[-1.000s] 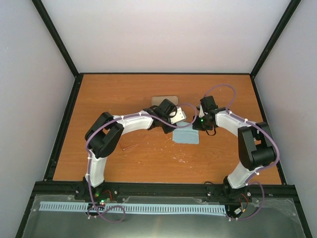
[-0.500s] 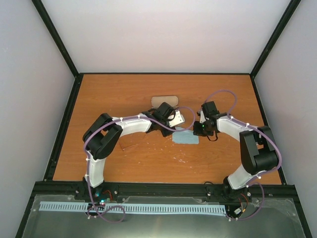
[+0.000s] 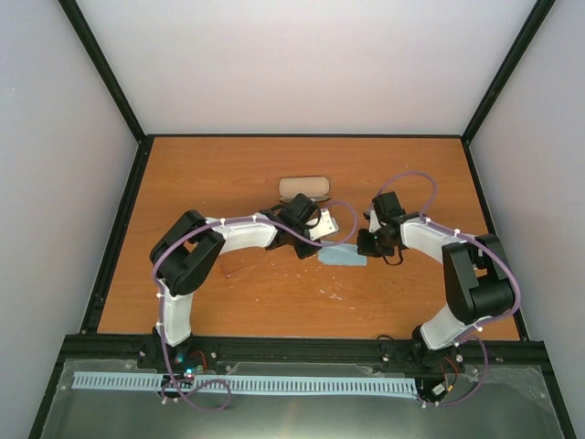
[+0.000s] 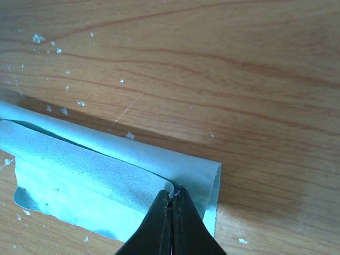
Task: Organize the sunglasses
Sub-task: Fold the glasses cleaning cloth at the center of the board, then pick up the glasses cleaning cloth from the center of the board.
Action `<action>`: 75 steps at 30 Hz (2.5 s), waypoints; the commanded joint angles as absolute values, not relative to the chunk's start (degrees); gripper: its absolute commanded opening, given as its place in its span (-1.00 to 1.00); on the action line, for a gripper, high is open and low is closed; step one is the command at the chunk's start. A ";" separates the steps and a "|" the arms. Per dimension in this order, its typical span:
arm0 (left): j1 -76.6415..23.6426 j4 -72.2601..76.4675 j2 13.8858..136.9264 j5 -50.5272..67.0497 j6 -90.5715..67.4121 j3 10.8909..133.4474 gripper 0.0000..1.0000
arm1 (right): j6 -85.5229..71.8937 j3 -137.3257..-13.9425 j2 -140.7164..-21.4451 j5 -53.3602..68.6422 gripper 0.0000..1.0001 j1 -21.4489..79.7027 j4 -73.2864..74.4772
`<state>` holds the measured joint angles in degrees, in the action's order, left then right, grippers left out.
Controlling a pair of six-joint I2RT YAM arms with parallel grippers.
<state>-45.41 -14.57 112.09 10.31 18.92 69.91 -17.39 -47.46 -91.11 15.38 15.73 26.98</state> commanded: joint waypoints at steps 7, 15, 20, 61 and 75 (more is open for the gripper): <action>-46.53 -14.06 110.15 13.33 17.58 70.24 -0.98 | -17.30 -46.69 -90.31 14.88 -0.94 15.43 27.05; -46.67 -14.37 109.95 14.14 17.64 69.72 -0.90 | -17.35 -44.93 -90.44 15.38 -0.95 15.42 26.75; -46.83 -14.33 109.45 14.52 17.58 68.90 -0.86 | -17.14 -43.99 -90.29 15.63 -0.81 15.38 26.84; -32.70 -14.27 106.20 15.42 10.96 69.50 0.16 | -9.78 -50.29 -92.33 7.23 0.02 15.45 31.60; -32.70 -13.71 107.84 15.73 10.59 70.58 0.12 | -9.10 -50.61 -95.95 7.99 -0.17 17.86 32.46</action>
